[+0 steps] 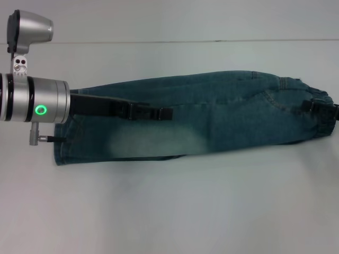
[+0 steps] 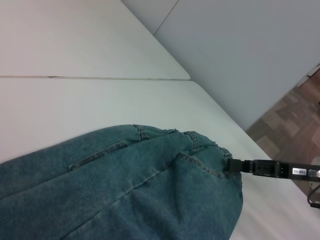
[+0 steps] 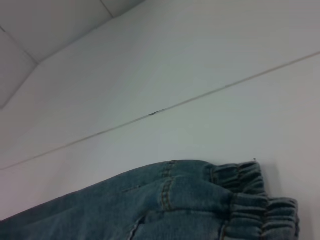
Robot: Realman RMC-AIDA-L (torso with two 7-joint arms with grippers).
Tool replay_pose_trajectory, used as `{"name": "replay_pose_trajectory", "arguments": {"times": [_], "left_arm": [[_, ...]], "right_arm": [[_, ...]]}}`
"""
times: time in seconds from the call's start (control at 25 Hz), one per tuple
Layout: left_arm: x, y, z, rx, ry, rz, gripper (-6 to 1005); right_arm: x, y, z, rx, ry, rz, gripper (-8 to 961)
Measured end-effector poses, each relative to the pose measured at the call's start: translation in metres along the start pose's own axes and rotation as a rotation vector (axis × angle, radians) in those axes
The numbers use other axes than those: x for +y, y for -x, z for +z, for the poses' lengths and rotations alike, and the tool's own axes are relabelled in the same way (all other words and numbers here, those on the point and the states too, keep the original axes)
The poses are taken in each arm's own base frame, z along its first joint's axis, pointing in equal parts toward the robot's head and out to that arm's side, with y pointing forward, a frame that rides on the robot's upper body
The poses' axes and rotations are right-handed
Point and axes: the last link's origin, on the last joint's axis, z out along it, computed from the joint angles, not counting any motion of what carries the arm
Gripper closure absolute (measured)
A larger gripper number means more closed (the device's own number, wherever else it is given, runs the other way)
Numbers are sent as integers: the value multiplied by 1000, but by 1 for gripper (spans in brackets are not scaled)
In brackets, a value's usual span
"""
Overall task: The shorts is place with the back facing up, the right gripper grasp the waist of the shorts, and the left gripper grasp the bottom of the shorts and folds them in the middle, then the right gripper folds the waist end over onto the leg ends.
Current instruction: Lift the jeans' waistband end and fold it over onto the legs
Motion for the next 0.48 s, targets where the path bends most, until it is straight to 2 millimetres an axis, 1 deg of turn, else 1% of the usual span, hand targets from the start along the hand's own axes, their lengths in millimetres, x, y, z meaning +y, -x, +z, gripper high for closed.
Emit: {"name": "replay_pose_trajectory", "arguments": {"times": [0.36,0.48], "left_arm": [[-1,0,-1,2,-3,-1,64],[-1,0,-1,3,-3,-2,63]], "right_arm": [[-1,1,0,-5,-9,5,59],[-2,1,0,-5,-14,9,142]]}}
